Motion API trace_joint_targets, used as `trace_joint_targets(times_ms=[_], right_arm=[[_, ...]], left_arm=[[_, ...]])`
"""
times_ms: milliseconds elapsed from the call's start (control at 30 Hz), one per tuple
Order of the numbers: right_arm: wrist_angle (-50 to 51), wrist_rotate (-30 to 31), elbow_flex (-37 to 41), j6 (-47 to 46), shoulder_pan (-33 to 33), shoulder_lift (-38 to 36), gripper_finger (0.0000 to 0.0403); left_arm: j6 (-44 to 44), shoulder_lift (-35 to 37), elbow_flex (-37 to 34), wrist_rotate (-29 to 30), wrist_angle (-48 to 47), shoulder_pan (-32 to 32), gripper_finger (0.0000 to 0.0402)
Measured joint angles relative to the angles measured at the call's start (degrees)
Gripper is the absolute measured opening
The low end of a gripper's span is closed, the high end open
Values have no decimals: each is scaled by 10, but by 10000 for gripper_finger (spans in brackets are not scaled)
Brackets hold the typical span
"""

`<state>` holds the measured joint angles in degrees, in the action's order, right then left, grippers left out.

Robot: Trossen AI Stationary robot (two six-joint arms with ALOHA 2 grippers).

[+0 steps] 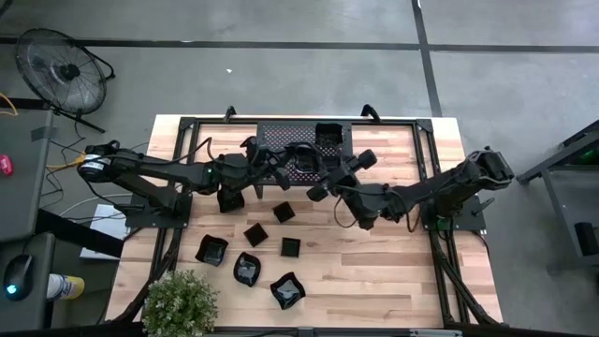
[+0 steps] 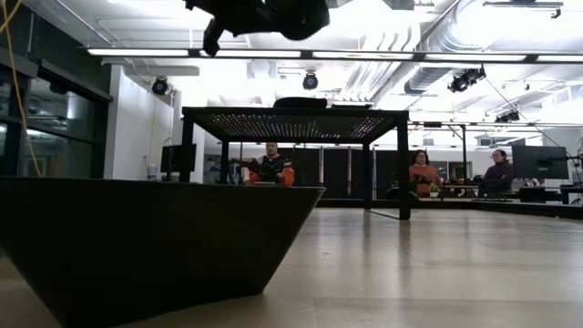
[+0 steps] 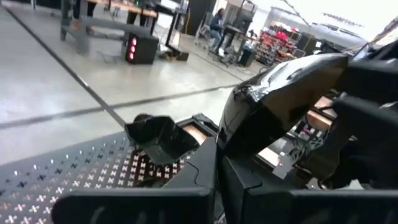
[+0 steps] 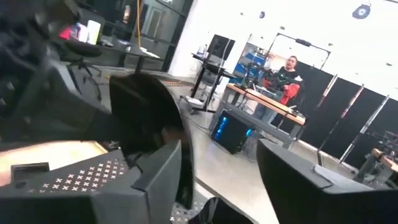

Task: Pick & Place Mini shaped plates
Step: Stack the black leaf-shaped plate on top of the other black leaf-shaped plates on the shelf

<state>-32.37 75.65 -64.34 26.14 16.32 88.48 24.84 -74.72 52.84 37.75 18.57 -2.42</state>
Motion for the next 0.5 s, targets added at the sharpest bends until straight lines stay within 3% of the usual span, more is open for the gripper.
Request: trace_joint_targets(times_ms=[167,400,500], right_arm=[[-1,16,0,4,18,-30,229],[-1,130,0,49,58,-79,232],[0,142,0,62,76,-102,230]], left_arm=[[63,0,0,-32,-33,23,0],[200,10,1,-118,-121,69,0],[250,12,12,-167,-175,95,0]])
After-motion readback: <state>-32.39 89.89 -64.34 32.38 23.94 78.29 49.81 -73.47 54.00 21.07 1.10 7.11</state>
